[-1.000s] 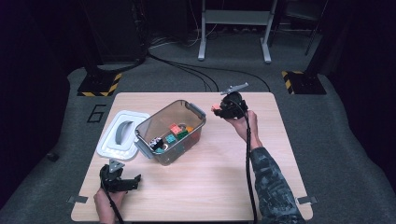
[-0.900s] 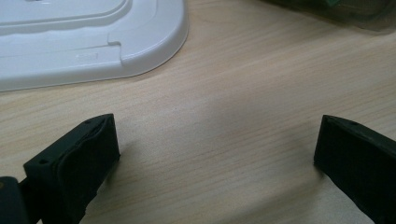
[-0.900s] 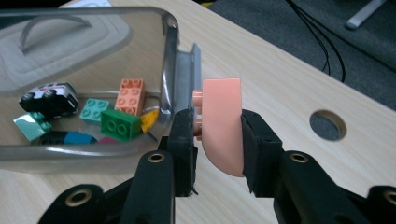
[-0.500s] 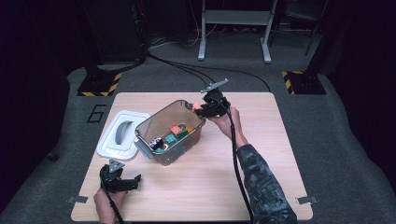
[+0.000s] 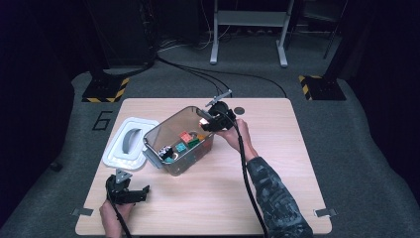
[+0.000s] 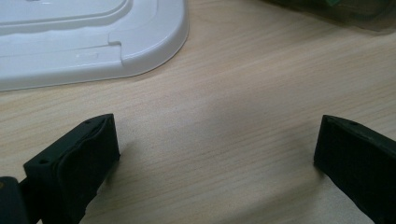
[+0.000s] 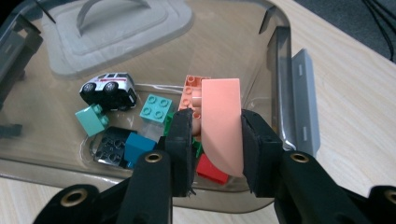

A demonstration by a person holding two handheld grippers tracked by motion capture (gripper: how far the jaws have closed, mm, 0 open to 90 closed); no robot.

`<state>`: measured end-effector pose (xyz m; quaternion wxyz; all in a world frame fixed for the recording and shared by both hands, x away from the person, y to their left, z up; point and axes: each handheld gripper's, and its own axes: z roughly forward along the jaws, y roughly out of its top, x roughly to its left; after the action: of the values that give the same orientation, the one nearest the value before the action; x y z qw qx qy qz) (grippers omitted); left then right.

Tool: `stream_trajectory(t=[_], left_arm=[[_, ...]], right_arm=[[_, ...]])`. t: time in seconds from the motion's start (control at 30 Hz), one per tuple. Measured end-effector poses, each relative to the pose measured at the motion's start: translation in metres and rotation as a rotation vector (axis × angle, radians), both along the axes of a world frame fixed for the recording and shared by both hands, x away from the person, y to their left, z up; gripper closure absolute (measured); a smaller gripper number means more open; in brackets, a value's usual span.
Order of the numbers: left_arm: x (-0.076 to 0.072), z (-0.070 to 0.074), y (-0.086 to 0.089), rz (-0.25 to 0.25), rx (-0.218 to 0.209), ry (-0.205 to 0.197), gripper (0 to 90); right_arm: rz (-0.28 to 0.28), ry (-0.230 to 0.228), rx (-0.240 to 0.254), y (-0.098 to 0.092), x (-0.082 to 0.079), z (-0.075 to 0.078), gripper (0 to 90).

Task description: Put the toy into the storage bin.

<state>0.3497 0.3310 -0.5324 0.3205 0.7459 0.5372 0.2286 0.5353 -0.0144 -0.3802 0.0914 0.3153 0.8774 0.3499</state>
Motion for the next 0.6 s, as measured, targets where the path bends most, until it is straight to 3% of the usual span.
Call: stream_trajectory(t=[0.07,0.2,0.3,0.37,0.4,0.6], left_arm=[[0.000,0.000,0.000,0.000,0.000,0.000,0.0],[0.000,0.000,0.000,-0.002,0.000,0.006,0.0],[0.000,0.001,0.000,-0.003,0.001,0.007,0.0],[0.000,0.000,0.000,-0.002,0.000,0.007,0.0],[0.000,0.001,0.001,-0.011,0.010,0.012,0.0],[0.000,0.001,0.000,-0.003,0.001,0.007,0.0]], right_arm=[[0.001,-0.006,0.007,-0.001,-0.001,-0.002,63.9],[0.005,-0.013,0.010,-0.003,-0.006,-0.002,44.0],[0.001,-0.046,0.049,-0.009,-0.013,0.007,32.0],[-0.006,-0.053,0.068,-0.011,-0.016,0.009,30.2],[-0.015,-0.080,0.089,-0.019,-0.022,0.016,22.4],[-0.067,-0.096,0.109,-0.049,-0.036,0.014,14.0]])
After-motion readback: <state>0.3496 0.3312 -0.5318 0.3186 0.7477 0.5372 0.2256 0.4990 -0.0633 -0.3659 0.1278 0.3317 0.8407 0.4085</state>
